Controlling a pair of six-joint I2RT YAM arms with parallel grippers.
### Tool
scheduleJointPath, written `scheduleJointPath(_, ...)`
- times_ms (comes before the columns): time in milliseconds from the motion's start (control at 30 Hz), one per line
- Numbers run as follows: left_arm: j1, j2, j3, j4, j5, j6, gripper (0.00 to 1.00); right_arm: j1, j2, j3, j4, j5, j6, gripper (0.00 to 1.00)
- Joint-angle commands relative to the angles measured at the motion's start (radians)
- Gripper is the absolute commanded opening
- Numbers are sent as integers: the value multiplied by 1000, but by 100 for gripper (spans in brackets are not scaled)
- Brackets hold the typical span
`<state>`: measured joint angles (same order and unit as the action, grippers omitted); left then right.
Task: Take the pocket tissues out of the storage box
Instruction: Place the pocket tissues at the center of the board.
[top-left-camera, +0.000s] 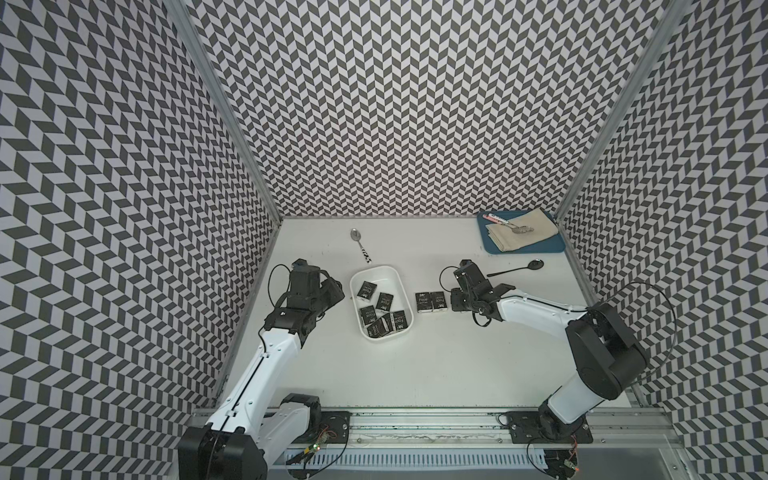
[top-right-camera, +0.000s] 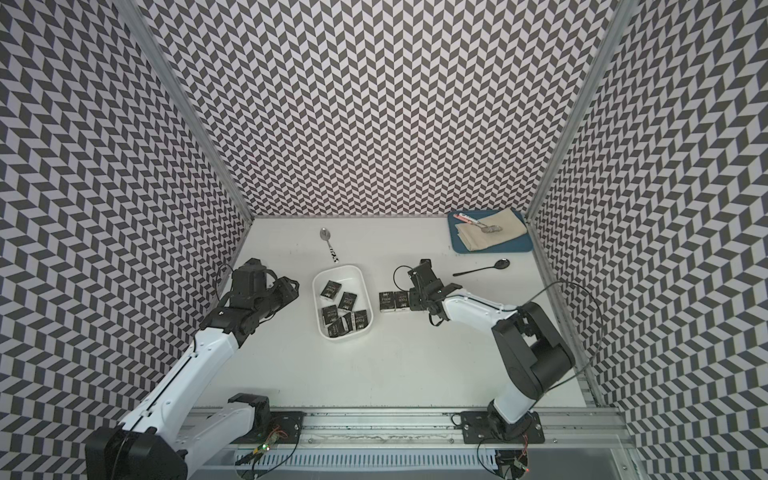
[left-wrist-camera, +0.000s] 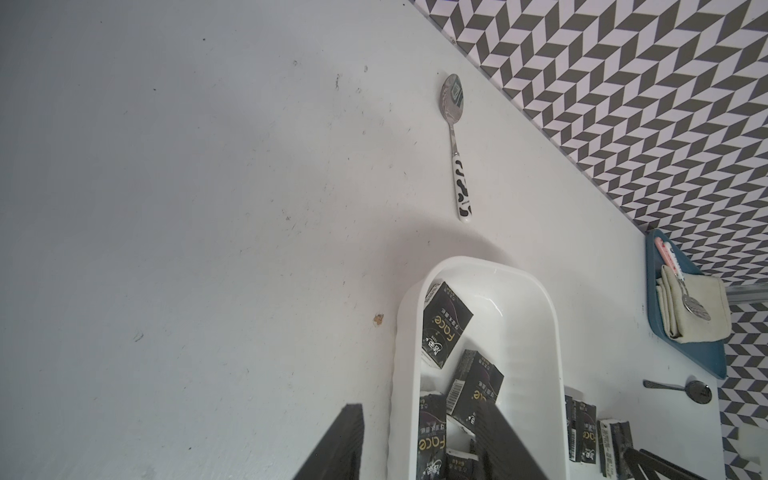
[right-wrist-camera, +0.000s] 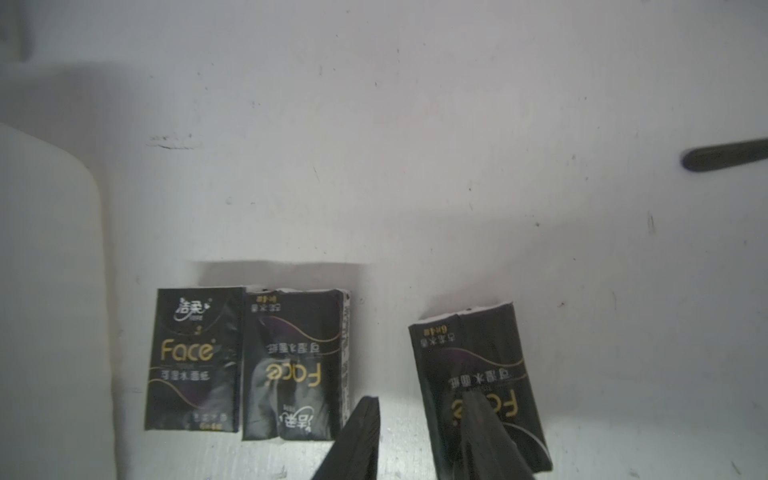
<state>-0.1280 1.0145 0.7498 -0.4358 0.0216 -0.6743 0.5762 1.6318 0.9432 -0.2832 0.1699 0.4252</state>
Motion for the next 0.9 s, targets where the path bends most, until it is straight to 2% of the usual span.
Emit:
scheduleJointPath(0, 7, -4, 26, -4, 0, 4, 48, -33, -61, 20, 35, -54, 2, 41)
scheduleJointPath(233, 6, -13, 14, -3, 3, 15, 49, -181, -74, -73, 110, -212, -48, 45)
scheduleJointPath(600, 5, -6, 8, 9, 14, 2, 48, -228, -79, -156, 174, -309, -61, 48)
scheduleJointPath(867, 6, -12, 7, 5, 15, -1, 48, -230, -47, -181, 199, -310, -62, 43)
